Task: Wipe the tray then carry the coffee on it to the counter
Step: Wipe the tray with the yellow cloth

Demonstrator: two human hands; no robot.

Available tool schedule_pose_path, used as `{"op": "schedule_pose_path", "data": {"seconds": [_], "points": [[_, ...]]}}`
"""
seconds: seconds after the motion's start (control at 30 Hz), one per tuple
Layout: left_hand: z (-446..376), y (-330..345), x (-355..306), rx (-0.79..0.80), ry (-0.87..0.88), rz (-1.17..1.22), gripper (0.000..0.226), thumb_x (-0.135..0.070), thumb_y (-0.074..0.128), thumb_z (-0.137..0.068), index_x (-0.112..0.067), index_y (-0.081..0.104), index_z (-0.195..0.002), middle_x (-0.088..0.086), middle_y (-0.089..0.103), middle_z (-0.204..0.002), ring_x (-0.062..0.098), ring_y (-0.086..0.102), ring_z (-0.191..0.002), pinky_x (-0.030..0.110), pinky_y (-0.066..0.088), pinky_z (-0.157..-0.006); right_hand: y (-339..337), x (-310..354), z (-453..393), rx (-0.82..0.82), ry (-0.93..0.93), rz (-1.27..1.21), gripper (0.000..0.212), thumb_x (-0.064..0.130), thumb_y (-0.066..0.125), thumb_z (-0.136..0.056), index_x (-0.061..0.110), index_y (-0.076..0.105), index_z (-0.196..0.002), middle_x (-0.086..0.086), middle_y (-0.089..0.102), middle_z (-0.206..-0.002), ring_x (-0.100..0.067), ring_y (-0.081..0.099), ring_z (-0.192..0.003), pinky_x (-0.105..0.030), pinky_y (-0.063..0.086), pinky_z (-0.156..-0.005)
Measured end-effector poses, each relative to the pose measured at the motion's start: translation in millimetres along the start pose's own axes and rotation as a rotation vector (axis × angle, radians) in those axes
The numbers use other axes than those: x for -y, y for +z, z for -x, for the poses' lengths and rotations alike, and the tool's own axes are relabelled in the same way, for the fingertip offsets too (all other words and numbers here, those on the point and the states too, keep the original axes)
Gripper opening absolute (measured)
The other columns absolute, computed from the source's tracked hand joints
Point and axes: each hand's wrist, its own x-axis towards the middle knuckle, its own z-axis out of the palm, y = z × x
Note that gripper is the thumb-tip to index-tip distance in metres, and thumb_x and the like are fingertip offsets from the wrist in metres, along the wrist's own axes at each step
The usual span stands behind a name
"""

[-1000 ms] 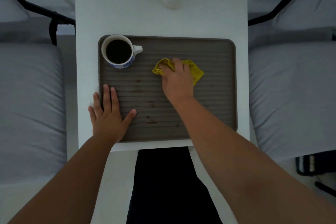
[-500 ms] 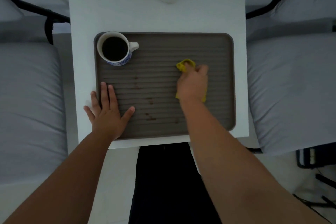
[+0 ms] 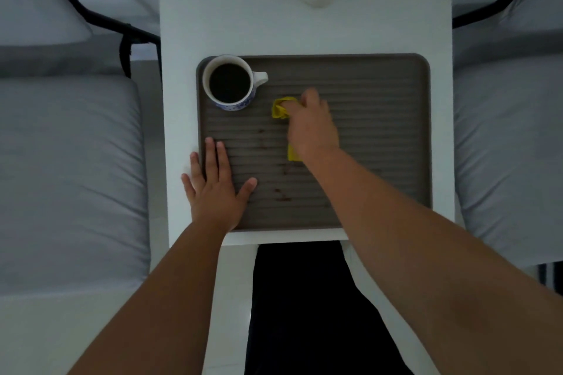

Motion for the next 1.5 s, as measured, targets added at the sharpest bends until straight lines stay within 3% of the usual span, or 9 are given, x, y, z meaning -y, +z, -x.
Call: {"op": "schedule_pose_path", "data": {"seconds": [0.07, 0.13, 0.33, 0.5, 0.6, 0.8, 1.1, 1.37, 1.5], "points": [[-1, -1, 0, 0.007, 0.0, 0.003, 0.089, -0.067, 0.033, -0.09, -0.029, -0.02, -0.151, -0.01, -0.028, -0.158, 0.027, -0.022, -0.147, 0.053, -0.006, -0.117, -2, -33, 7, -0.077, 0.149, -0.07, 0.022, 0.028, 0.055, -0.085, 0.021, 0.056, -0.106, -0.017, 0.051, -0.122, -0.035, 0.051, -0.107, -0.043, 0.047, -0.088], [0, -1, -1, 0.011, -0.005, 0.009, 0.089, -0.067, 0.033, -0.09, -0.029, -0.021, -0.151, -0.011, -0.029, -0.158, 0.027, -0.022, -0.147, 0.054, -0.006, -0.117, -10, -71, 17, -0.167, 0.281, -0.006, 0.031, 0.046, 0.055, -0.08, 0.02, 0.054, -0.096, -0.009, 0.056, -0.098, -0.032, 0.058, -0.094, -0.034, 0.042, -0.075], [0, 2, -3, 0.027, -0.017, 0.013, 0.09, -0.068, 0.033, -0.089, -0.03, -0.02, -0.151, -0.012, -0.03, -0.157, 0.026, -0.021, -0.147, 0.059, -0.006, -0.115, -37, -139, 63, -0.338, 0.514, -0.055, 0.03, 0.025, 0.047, -0.094, 0.02, 0.061, -0.119, -0.002, 0.049, -0.106, -0.014, 0.05, -0.086, -0.027, 0.043, -0.081], [-2, -1, 0, 0.018, -0.014, 0.003, 0.09, -0.068, 0.033, -0.089, -0.029, -0.021, -0.151, -0.01, -0.029, -0.158, 0.027, -0.022, -0.147, 0.059, -0.006, -0.115, -16, -86, 55, -0.336, 0.538, -0.043, 0.012, 0.025, 0.054, -0.086, 0.024, 0.062, -0.093, -0.003, 0.053, -0.097, -0.022, 0.051, -0.081, -0.037, 0.045, -0.082], [0, 0, -1, 0.008, -0.006, 0.002, 0.091, -0.068, 0.033, -0.089, -0.028, -0.02, -0.151, -0.009, -0.029, -0.159, 0.027, -0.023, -0.147, 0.057, -0.007, -0.116, 9, -34, 51, -0.259, 0.377, -0.122, 0.031, 0.014, 0.049, -0.089, 0.022, 0.064, -0.115, -0.015, 0.051, -0.12, -0.035, 0.05, -0.102, -0.04, 0.041, -0.088], [0, -1, 0, -0.019, -0.008, 0.006, 0.091, -0.067, 0.035, -0.089, -0.027, -0.017, -0.152, -0.008, -0.025, -0.16, 0.027, -0.02, -0.148, 0.055, -0.005, -0.117, 34, 50, 34, -0.08, 0.066, -0.095, 0.036, 0.014, 0.05, -0.089, 0.018, 0.056, -0.125, -0.016, 0.041, -0.134, -0.036, 0.044, -0.11, -0.042, 0.043, -0.088], [-1, 4, 3, -0.04, 0.003, 0.01, 0.092, -0.071, 0.033, -0.087, -0.028, -0.014, -0.153, -0.009, -0.021, -0.161, 0.027, -0.017, -0.149, 0.055, -0.002, -0.117, 23, 59, 29, 0.095, -0.333, 0.133, 0.045, 0.012, 0.043, -0.093, 0.019, 0.042, -0.138, -0.015, 0.026, -0.149, -0.036, 0.036, -0.123, -0.039, 0.044, -0.088], [-1, 2, 4, -0.016, 0.019, 0.043, 0.093, -0.073, 0.033, -0.086, -0.031, -0.018, -0.151, -0.011, -0.025, -0.159, 0.026, -0.019, -0.148, 0.053, -0.005, -0.118, 2, -45, 50, -0.011, -0.094, 0.05, 0.04, 0.005, 0.054, -0.085, 0.022, 0.062, -0.12, -0.019, 0.05, -0.124, -0.041, 0.049, -0.106, -0.047, 0.049, -0.083], [-1, 1, 5, -0.029, 0.012, 0.04, 0.093, -0.072, 0.033, -0.086, -0.03, -0.017, -0.152, -0.01, -0.024, -0.16, 0.027, -0.018, -0.148, 0.054, -0.004, -0.118, -17, -103, 69, -0.068, 0.121, -0.041, 0.041, 0.013, 0.044, -0.089, 0.04, 0.057, -0.117, -0.013, 0.047, -0.125, -0.03, 0.048, -0.111, -0.032, 0.042, -0.087]]}}
